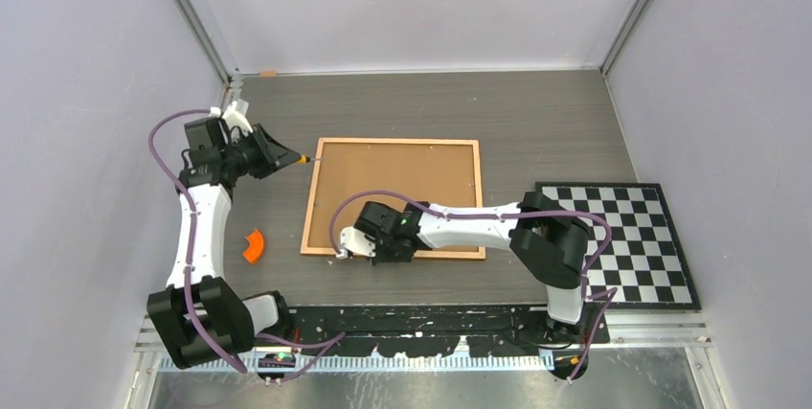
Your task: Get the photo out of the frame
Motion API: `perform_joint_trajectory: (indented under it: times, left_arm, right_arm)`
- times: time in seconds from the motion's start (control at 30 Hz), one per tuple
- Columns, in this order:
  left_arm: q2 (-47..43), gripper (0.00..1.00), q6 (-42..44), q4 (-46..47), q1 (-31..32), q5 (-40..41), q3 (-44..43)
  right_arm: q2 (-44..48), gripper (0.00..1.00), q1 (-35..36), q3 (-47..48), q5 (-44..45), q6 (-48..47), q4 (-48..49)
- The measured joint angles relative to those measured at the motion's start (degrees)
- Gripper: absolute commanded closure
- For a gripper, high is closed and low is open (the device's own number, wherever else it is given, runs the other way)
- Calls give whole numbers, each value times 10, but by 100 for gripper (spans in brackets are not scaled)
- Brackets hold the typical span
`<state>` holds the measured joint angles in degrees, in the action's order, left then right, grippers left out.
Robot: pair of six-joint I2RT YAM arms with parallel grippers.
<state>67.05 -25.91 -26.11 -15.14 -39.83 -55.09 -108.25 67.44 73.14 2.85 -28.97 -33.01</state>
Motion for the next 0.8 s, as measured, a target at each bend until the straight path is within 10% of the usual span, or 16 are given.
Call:
perform_joint_trajectory:
  times: [0.13, 0.43, 0.8]
  left_arm:
    - [18, 100, 122, -71, 1, 14, -51]
    - [31, 100, 379, -212, 66, 86, -85]
    - [45, 100, 450, -202, 215, 213, -71]
  right_arm:
    - [4, 96, -7, -5, -8, 3, 5]
    - [28, 42, -50, -35, -62, 16, -5]
    - [105, 39, -100, -65, -127, 33, -22]
